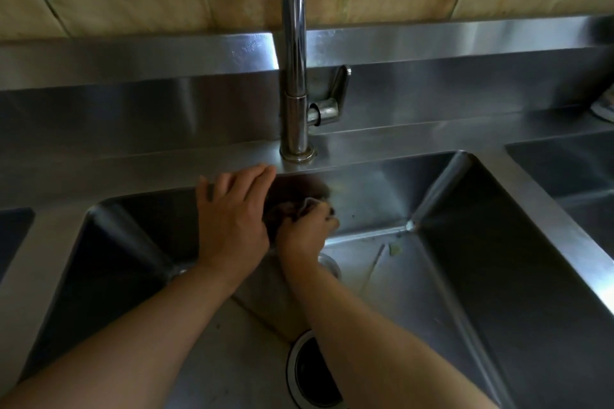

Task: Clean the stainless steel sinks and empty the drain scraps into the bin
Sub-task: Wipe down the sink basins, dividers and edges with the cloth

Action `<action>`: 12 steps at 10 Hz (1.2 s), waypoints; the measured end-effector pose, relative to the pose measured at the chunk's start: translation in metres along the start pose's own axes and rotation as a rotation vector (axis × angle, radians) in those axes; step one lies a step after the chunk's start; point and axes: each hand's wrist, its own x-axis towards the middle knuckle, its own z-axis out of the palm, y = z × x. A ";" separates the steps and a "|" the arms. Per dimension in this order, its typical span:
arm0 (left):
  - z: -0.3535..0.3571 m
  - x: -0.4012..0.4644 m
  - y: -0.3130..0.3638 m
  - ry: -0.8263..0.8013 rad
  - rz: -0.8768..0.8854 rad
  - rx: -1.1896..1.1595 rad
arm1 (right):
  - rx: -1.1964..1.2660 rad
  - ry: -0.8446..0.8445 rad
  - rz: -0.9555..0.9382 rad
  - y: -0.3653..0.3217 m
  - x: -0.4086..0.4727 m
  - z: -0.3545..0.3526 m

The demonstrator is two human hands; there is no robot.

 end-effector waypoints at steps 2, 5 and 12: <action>0.004 0.000 0.000 0.005 -0.006 0.025 | 0.190 0.255 0.074 0.007 0.062 -0.082; 0.009 0.002 0.000 0.028 -0.010 0.054 | 0.456 0.639 0.152 0.006 0.099 -0.099; 0.021 -0.001 -0.001 0.128 -0.021 0.061 | 0.445 0.501 -0.022 0.006 0.088 -0.124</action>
